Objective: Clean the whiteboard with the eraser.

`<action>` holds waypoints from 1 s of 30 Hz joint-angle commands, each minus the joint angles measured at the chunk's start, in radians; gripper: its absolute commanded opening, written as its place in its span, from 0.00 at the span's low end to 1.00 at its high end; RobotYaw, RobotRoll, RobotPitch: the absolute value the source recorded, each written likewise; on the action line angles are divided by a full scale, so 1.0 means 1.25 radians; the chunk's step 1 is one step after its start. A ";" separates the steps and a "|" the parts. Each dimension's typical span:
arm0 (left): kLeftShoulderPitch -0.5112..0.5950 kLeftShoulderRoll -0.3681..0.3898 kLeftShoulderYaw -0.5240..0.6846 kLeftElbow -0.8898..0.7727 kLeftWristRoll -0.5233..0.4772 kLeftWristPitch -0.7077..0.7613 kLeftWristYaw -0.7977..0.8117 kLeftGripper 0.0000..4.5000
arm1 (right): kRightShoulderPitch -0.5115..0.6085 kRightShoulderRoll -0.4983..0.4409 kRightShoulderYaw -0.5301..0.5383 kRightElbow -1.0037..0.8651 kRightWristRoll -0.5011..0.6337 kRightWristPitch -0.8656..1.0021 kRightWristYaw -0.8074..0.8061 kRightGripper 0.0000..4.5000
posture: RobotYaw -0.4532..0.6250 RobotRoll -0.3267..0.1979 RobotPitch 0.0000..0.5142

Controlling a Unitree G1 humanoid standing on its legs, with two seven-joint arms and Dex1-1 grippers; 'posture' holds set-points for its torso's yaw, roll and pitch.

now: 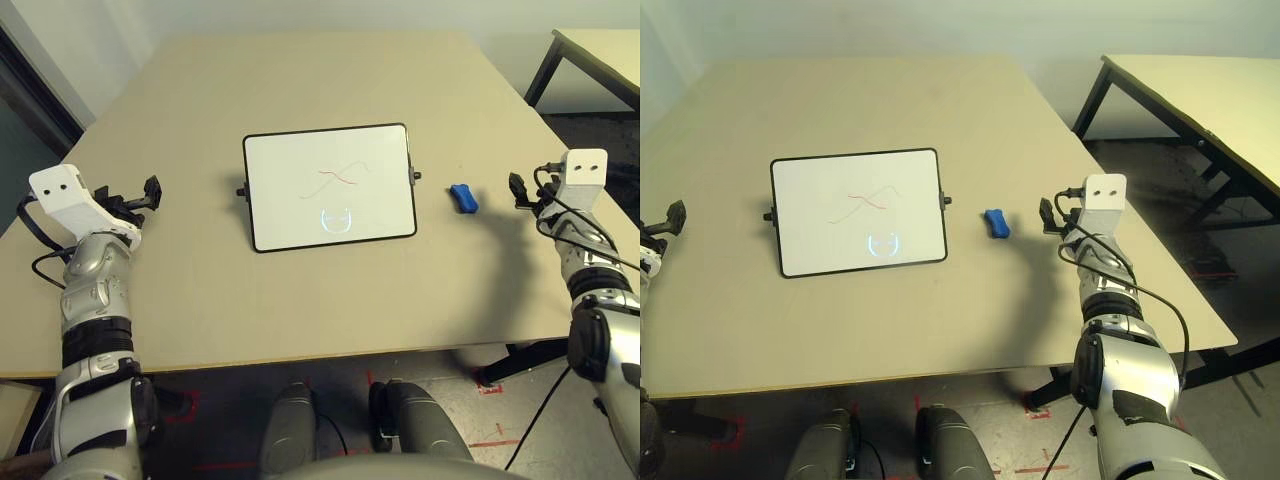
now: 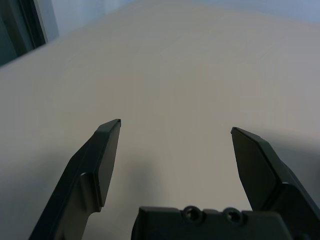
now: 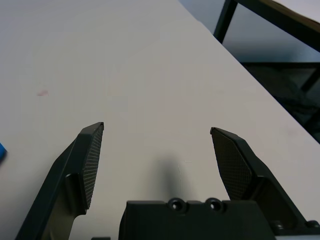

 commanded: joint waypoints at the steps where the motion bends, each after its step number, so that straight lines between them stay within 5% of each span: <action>1: 0.003 0.007 -0.008 0.006 0.002 0.016 -0.011 1.00 | 0.015 -0.002 -0.007 0.000 0.003 0.000 -0.021 0.99 | 0.47 0.62 0.18; 8: -0.075 0.042 -0.008 0.023 -0.009 0.014 -0.053 1.00 | -0.019 -0.013 0.000 -0.037 0.009 0.041 -0.005 0.99 | 0.45 0.62 0.16; 17: -0.156 0.181 -0.191 -0.248 -0.113 0.287 -0.431 1.00 | 0.010 0.049 0.125 -0.466 0.009 0.462 0.065 0.99 | 0.44 0.62 0.14; 22: -0.176 0.168 -0.258 -0.350 -0.147 0.385 -0.488 1.00 | 0.042 0.077 0.171 -0.587 -0.002 0.612 0.051 0.99 | 0.43 0.62 0.14; 30: -0.188 0.095 -0.371 -0.441 -0.145 0.441 -0.521 1.00 | 0.049 0.092 0.186 -0.553 -0.018 0.652 0.041 0.99 | 0.43 0.62 0.15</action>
